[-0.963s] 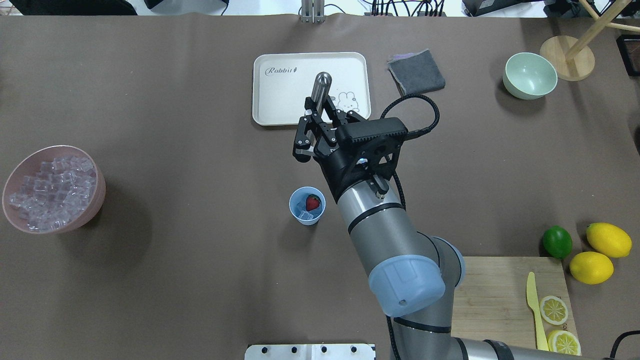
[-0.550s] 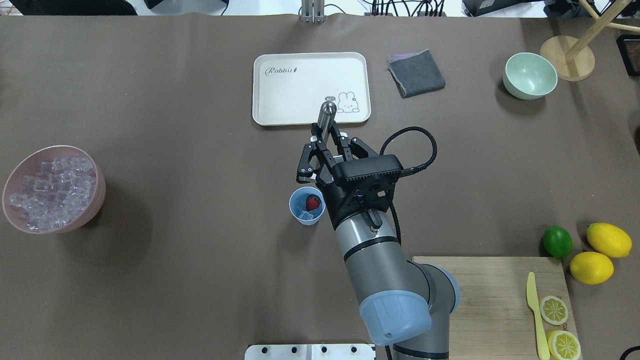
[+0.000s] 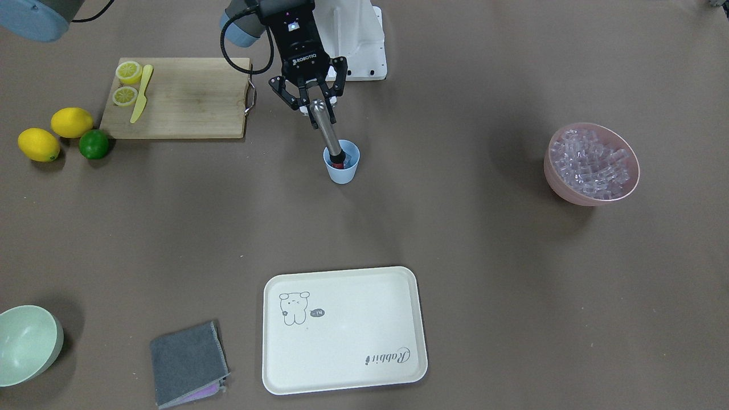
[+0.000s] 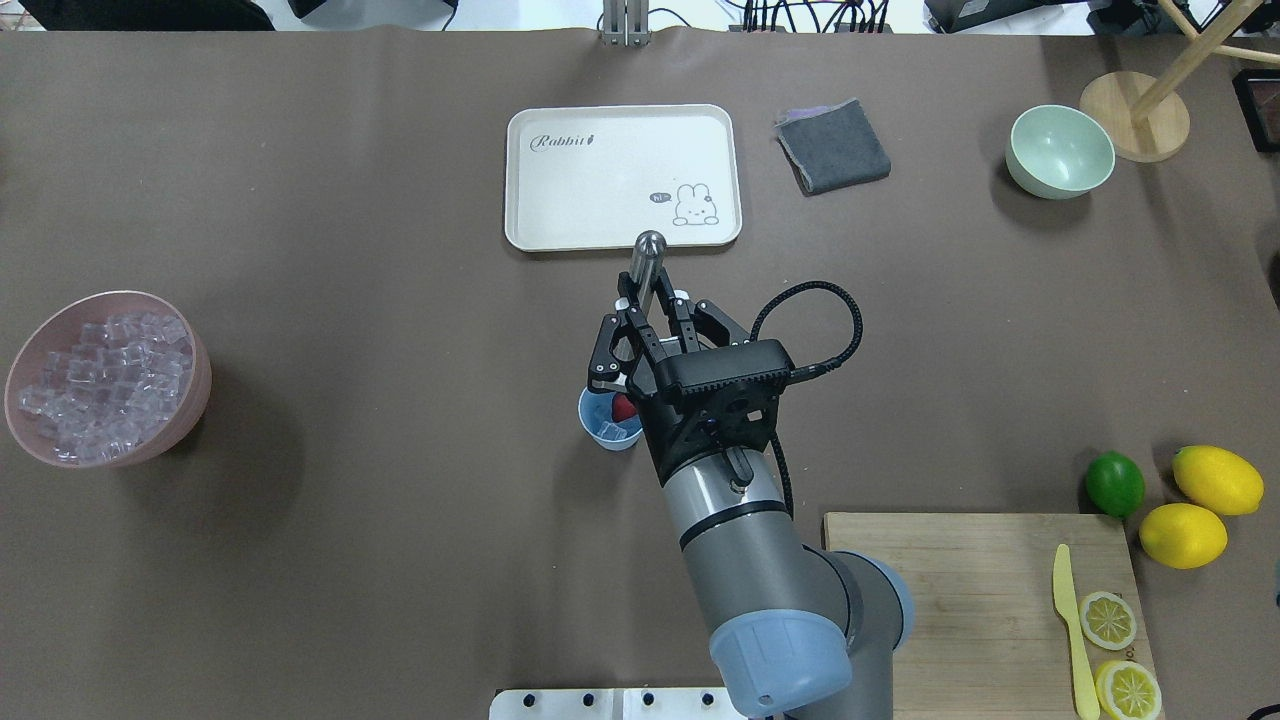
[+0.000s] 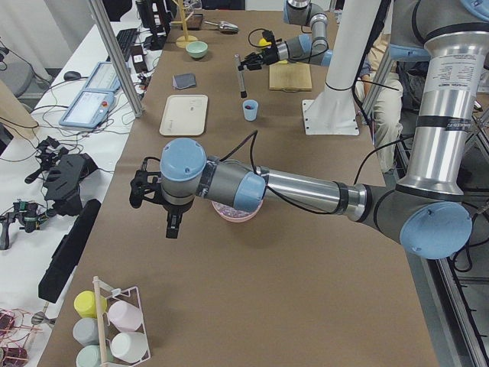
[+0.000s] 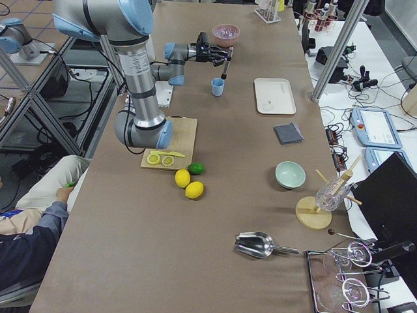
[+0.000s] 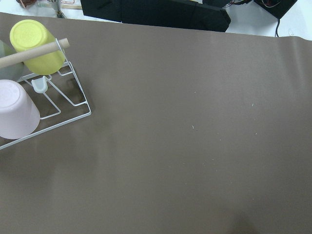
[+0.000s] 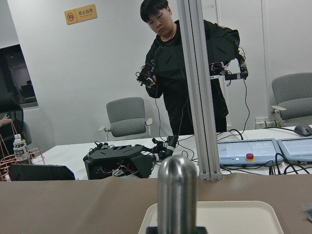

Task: Mash ice and strawberries in cup
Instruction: 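Lower the steel muddler into the blue cup and press down repeatedly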

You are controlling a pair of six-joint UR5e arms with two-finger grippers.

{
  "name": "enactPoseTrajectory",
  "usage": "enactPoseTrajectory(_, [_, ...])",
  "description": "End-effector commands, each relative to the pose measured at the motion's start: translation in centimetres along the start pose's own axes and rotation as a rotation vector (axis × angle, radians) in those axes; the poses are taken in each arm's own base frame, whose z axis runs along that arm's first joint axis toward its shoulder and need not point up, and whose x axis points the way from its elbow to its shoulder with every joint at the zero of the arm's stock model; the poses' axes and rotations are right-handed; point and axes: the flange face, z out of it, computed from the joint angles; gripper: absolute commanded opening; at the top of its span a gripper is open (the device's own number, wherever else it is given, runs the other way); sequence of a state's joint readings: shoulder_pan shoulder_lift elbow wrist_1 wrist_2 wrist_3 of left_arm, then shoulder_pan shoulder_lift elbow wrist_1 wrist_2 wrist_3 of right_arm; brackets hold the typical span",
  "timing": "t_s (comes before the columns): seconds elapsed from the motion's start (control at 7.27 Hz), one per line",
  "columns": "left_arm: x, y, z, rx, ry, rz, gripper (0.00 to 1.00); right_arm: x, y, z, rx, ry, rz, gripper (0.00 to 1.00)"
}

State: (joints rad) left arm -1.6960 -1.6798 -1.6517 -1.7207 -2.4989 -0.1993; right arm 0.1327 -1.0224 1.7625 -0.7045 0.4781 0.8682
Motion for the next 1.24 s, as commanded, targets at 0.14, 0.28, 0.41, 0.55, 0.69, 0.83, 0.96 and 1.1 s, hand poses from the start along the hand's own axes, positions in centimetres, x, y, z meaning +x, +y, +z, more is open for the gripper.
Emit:
enactPoseTrajectory(0.14, [-0.4,0.4,0.3,-0.006,-0.001,-0.006,0.98,-0.2,2.2,-0.3,-0.015,0.008,-0.028,0.0])
enactPoseTrajectory(0.28, [-0.6,0.8,0.4,-0.001,0.0,-0.002,0.98,-0.5,2.7,-0.5,-0.022,0.005,-0.033,0.0])
enactPoseTrajectory(0.41, [-0.9,1.2,0.4,0.004,0.001,0.002,0.98,-0.7,3.1,-0.8,-0.029,0.001,-0.035,0.0])
enactPoseTrajectory(0.55, [-1.0,1.4,0.5,0.005,0.001,-0.003,0.98,-1.0,3.7,-1.2,-0.038,-0.004,-0.038,0.0])
enactPoseTrajectory(0.69, [-1.0,1.5,0.5,0.004,0.001,-0.005,0.98,-1.1,4.3,-1.2,-0.038,0.001,-0.043,0.0])
enactPoseTrajectory(0.83, [-1.1,1.5,0.5,0.004,0.0,-0.007,0.98,-1.1,4.6,-1.0,-0.041,0.003,-0.05,0.0])
enactPoseTrajectory(0.96, [-1.1,1.5,0.5,0.004,0.0,-0.007,0.98,-1.2,4.9,-0.9,-0.041,0.003,-0.05,0.0])
enactPoseTrajectory(1.1, [-1.1,1.5,0.5,0.004,0.0,-0.007,0.98,-1.1,5.4,-0.8,-0.043,0.007,-0.06,0.0])
